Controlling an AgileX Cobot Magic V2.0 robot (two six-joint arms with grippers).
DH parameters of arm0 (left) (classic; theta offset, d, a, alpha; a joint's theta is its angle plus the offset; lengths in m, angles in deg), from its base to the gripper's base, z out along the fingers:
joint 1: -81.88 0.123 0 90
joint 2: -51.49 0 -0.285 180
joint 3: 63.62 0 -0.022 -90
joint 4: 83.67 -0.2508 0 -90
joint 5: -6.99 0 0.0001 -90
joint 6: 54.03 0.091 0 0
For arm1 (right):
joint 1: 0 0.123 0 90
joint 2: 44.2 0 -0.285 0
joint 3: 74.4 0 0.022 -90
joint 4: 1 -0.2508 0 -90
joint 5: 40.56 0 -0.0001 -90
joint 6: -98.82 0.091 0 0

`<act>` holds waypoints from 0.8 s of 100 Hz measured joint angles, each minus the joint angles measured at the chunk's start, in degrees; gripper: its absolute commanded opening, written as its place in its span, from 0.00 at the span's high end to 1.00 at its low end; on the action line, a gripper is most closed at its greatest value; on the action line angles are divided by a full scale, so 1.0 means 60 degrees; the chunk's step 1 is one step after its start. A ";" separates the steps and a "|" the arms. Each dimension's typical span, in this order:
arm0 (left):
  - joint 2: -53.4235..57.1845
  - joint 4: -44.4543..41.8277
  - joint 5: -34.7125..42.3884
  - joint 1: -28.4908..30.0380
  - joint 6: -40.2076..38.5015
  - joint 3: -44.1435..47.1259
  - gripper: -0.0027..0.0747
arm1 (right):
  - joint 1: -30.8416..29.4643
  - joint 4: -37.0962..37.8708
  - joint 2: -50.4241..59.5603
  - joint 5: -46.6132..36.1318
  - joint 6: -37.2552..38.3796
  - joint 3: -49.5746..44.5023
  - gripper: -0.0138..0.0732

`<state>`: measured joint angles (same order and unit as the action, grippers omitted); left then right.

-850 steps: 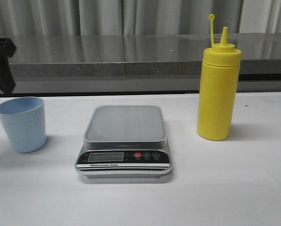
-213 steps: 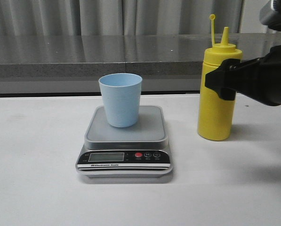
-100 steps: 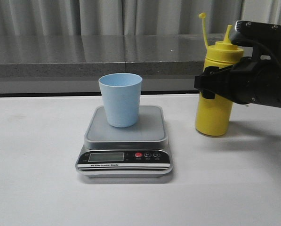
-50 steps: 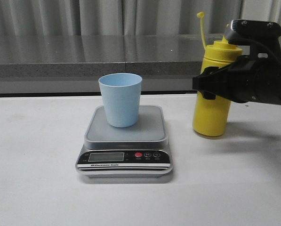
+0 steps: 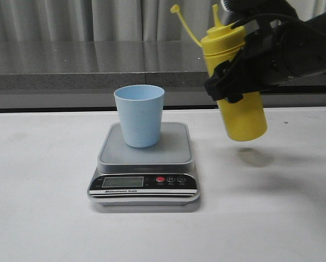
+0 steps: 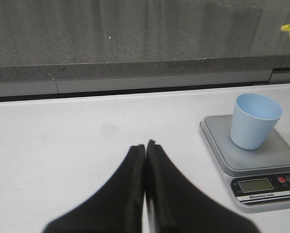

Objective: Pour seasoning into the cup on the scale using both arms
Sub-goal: 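Lift the yellow bottle with the right gripper and tilt nozzle toward cup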

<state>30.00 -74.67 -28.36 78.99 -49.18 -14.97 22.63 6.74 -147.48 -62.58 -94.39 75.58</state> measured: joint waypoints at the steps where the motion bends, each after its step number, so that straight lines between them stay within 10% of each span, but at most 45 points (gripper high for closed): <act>1: 0.0000 0.0000 0.0000 0.0000 0.0000 0.0000 0.99 | 0.0018 0.0068 0.0000 0.0078 -0.0047 0.0036 0.91; 50: 0.0000 0.0000 0.0000 0.0000 0.0000 0.0000 0.99 | 0.0578 0.3561 0.0000 0.3769 -0.0127 0.2017 0.91; 80: 0.0000 0.0000 0.0000 0.0000 0.0000 0.0000 0.99 | 0.0700 0.5939 -0.0234 0.4865 0.1925 0.2805 0.91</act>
<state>30.00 -74.67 -28.36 78.99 -49.18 -14.97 26.83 42.38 -148.88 -33.39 -82.84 92.42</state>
